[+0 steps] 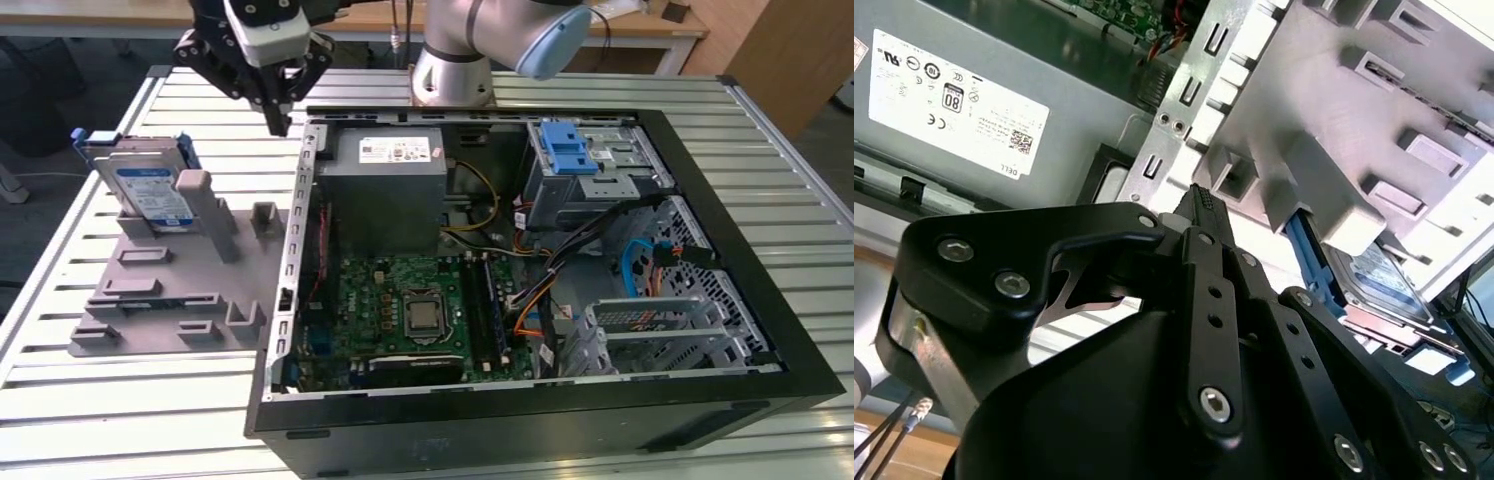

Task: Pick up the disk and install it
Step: 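Reach for the disk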

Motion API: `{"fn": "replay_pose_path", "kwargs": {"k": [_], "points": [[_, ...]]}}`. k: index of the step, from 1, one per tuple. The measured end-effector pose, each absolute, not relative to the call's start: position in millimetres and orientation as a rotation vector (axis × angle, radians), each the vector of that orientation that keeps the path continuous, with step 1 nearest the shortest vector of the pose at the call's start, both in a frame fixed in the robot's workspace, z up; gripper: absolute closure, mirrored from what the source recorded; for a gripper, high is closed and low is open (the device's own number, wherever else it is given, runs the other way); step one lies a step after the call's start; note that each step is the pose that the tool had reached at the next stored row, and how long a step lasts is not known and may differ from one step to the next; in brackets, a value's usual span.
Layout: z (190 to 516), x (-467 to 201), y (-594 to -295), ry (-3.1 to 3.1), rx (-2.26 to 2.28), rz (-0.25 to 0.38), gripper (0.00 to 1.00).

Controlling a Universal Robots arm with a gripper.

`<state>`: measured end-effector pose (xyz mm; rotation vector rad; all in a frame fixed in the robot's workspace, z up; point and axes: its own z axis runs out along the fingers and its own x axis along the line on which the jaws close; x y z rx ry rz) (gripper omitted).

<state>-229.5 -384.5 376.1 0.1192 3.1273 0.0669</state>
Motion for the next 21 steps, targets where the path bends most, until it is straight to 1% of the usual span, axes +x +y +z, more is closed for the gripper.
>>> {"fn": "replay_pose_path", "kwargs": {"k": [21], "points": [[375, -249, -380, 3.127, 0.119, 0.067, 0.89]]}}
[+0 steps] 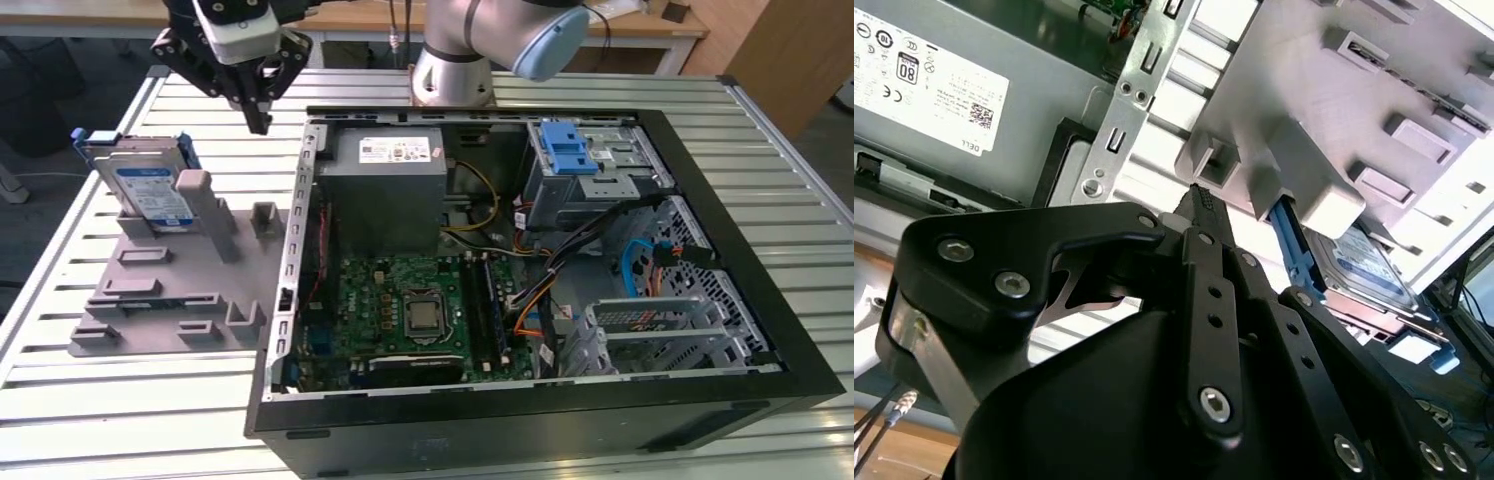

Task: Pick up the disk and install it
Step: 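Reach for the disk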

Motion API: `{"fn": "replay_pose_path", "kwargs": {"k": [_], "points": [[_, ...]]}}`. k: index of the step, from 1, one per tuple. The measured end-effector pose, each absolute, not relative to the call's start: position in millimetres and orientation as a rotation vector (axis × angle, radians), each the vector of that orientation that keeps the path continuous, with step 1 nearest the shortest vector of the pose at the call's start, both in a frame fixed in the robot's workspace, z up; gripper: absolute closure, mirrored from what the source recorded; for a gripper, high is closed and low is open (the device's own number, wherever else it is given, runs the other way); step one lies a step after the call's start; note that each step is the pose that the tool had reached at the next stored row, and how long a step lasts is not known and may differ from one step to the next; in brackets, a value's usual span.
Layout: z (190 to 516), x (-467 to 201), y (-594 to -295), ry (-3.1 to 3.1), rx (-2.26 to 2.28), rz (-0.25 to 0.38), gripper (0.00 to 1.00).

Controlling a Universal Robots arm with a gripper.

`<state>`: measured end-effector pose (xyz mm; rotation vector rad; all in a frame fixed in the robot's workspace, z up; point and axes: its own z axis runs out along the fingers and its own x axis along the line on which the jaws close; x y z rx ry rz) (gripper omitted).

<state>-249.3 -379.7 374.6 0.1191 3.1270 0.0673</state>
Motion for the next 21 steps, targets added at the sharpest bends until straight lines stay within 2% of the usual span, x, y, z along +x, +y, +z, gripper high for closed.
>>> {"fn": "replay_pose_path", "kwargs": {"k": [21], "points": [[373, -278, -373, 3.127, 0.119, 0.067, 0.89]]}}
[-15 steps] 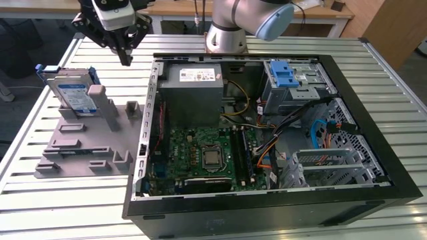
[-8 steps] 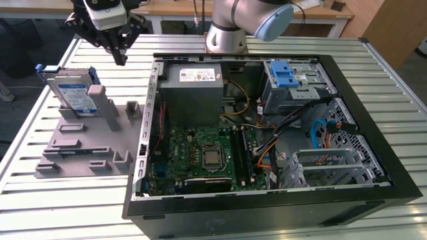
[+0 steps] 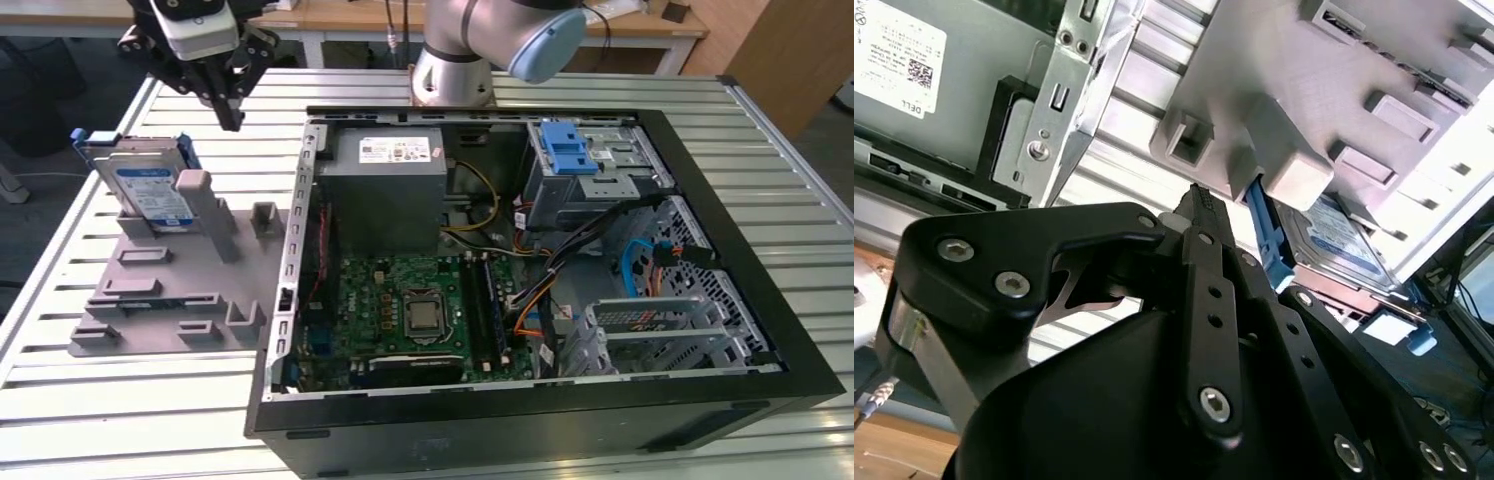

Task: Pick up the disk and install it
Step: 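Reach for the disk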

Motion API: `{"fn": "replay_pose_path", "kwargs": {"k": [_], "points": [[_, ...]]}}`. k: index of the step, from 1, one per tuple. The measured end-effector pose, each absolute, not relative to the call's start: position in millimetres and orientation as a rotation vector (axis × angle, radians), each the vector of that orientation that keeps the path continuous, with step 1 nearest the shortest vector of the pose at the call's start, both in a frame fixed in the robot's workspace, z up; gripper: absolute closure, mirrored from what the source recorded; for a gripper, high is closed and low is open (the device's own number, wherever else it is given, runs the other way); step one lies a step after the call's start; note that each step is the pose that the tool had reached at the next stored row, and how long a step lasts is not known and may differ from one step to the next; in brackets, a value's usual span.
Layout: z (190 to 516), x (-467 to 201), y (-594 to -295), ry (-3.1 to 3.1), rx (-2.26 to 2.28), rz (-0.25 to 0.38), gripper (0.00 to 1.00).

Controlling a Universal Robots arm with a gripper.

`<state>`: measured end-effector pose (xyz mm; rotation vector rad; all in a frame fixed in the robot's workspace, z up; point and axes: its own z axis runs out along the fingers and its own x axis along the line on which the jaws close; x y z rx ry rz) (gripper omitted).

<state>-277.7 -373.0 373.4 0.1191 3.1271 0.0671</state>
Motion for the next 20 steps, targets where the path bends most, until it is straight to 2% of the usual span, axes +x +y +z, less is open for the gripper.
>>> {"fn": "replay_pose_path", "kwargs": {"k": [20], "points": [[372, -311, -369, 3.127, 0.119, 0.067, 0.89]]}}
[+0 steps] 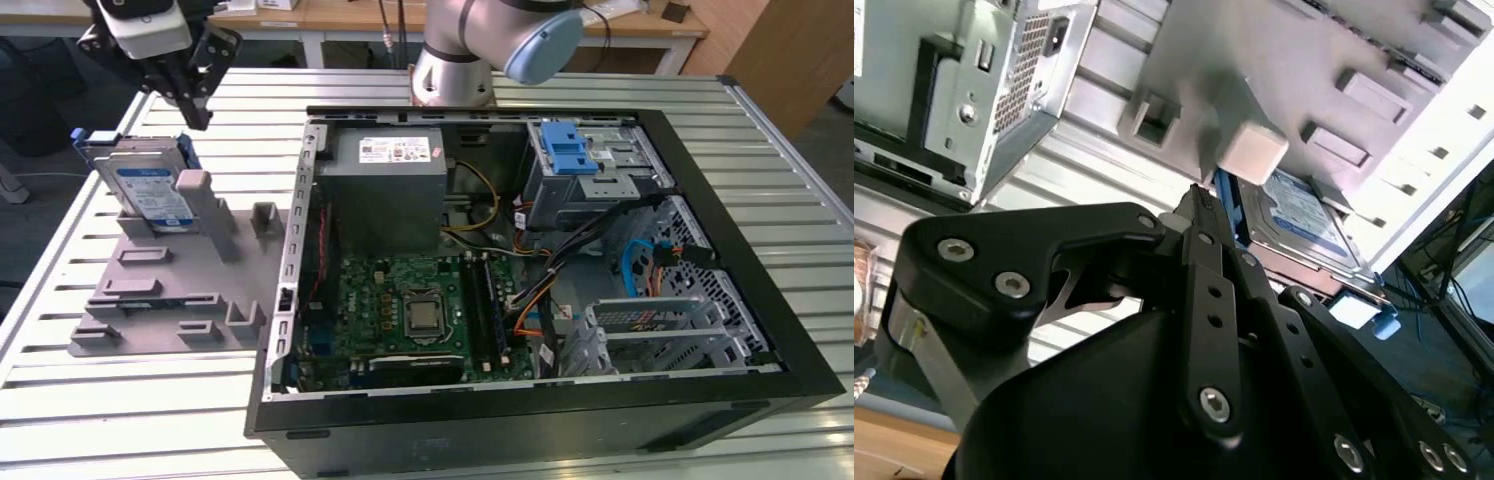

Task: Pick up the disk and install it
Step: 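Reach for the disk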

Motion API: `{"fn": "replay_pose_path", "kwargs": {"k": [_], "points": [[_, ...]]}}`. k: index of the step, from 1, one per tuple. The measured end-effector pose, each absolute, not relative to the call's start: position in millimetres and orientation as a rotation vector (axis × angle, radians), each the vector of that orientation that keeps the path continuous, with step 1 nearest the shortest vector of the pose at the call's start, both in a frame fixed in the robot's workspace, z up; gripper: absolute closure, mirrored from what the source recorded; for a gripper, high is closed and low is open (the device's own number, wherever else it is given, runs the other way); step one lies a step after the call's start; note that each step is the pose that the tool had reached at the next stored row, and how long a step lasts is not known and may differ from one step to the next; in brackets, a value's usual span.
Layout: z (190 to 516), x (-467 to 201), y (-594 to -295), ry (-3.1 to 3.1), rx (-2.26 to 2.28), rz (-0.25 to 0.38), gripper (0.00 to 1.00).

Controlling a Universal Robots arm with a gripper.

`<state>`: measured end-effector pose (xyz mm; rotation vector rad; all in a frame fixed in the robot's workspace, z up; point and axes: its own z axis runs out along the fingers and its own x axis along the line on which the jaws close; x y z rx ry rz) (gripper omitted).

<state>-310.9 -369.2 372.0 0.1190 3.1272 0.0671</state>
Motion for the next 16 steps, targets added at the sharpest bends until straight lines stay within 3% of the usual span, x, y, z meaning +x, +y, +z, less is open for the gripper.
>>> {"fn": "replay_pose_path", "kwargs": {"k": [16], "points": [[371, -335, -362, 3.127, 0.119, 0.067, 0.89]]}}
